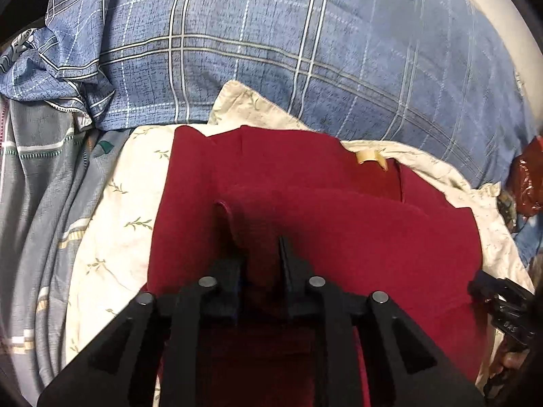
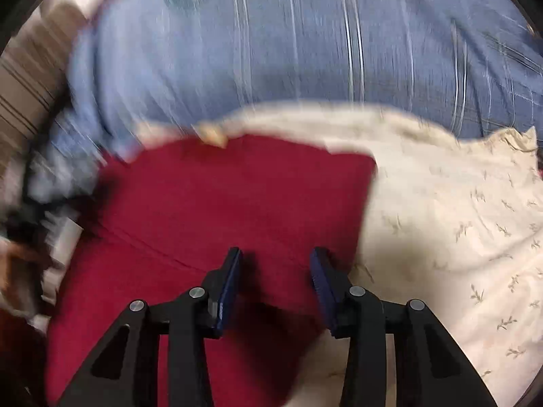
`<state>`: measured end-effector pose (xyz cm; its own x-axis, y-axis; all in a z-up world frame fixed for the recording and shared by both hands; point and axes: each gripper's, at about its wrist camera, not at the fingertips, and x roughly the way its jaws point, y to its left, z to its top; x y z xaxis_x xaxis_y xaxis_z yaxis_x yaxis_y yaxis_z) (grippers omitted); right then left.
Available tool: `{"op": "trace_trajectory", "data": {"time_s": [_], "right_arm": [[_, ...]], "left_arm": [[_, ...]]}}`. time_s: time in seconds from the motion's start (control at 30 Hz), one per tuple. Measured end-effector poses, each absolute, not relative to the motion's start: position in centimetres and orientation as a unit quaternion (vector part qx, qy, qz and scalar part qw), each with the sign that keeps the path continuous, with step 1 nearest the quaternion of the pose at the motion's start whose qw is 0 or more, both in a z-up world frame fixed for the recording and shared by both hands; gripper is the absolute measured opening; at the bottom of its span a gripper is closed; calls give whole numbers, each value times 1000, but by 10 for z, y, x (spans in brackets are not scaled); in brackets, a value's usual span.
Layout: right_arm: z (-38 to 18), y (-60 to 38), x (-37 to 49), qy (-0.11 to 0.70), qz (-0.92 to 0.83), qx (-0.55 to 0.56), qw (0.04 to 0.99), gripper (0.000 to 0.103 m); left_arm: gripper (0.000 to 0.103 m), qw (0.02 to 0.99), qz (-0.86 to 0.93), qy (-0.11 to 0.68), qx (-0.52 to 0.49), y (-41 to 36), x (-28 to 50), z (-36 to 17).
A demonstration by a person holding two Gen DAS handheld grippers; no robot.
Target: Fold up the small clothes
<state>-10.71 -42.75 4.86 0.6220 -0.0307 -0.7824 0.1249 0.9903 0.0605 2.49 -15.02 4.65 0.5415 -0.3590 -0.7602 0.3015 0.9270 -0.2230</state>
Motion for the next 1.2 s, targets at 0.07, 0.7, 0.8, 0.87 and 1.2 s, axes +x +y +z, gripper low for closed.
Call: {"op": "trace_trajectory", "data": {"time_s": [0.07,0.7,0.8,0.87,1.2], "right_arm": [[59,-423,-111,430,-46,36,901,41],[58,-408,-60,414,-110,-4,904,47],[67,-391,-73,407,-120,-40,905,56],[70,-378,-82,408,-121,-67,903,56],[83,-341,-114,404,-123,-148,894,59]], "left_arm": [[22,879,-191,435,-25,-151,24,46],[67,898,-189,396,15,-162,10,56],[70,904,-185,386,2,-156,5,65],[70,904,-186,385,-4,-153,1,69],[71,907,-189,374,-26,-139,-23,97]]}}
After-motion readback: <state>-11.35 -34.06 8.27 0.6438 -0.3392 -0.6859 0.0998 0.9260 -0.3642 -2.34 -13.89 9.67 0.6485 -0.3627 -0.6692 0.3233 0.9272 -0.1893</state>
